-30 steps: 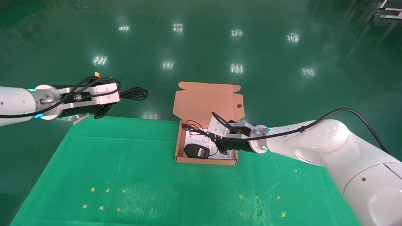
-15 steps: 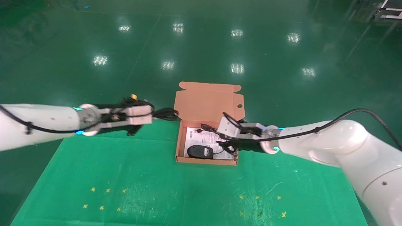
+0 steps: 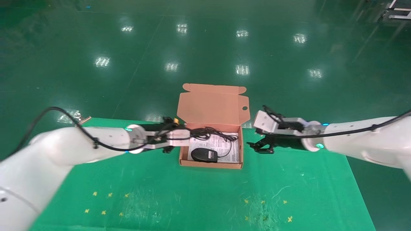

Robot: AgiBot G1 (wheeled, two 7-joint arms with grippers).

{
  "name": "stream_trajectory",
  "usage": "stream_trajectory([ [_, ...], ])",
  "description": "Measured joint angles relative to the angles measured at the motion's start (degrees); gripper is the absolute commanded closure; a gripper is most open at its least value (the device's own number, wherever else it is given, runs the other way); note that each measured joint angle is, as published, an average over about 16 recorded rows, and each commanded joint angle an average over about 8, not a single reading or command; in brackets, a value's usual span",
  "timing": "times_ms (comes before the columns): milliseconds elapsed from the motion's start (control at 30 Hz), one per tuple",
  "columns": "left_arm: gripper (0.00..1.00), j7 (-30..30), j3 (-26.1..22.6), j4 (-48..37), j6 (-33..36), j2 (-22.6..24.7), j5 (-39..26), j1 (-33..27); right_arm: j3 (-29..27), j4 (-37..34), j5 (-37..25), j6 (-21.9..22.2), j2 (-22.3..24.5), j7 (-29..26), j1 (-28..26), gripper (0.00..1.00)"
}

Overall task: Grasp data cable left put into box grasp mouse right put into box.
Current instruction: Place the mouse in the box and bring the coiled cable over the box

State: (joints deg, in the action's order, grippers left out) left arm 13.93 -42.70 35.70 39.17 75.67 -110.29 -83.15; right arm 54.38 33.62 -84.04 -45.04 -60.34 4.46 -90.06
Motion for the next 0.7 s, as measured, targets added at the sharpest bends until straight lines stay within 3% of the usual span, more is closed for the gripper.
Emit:
stream_trajectory([
  [300, 1.00, 8.6, -3.2, -4.6, -2.6, 2.7, 8.1, 0.5, 0.8, 10.9, -2.6, -0.7, 8.3, -7.0, 0.5, 0.00],
  [667, 1.00, 12.3, -10.2, -4.2, -5.9, 3.0, 17.9, 0.5, 1.7, 26.1, -6.8, -1.0, 18.4, -16.9, 1.1, 0.00],
  [700, 0.93, 12.4, -10.8, -4.2, -6.4, 3.0, 18.6, 0.4, 1.8, 27.4, -7.2, -1.0, 19.1, -17.6, 1.1, 0.00],
])
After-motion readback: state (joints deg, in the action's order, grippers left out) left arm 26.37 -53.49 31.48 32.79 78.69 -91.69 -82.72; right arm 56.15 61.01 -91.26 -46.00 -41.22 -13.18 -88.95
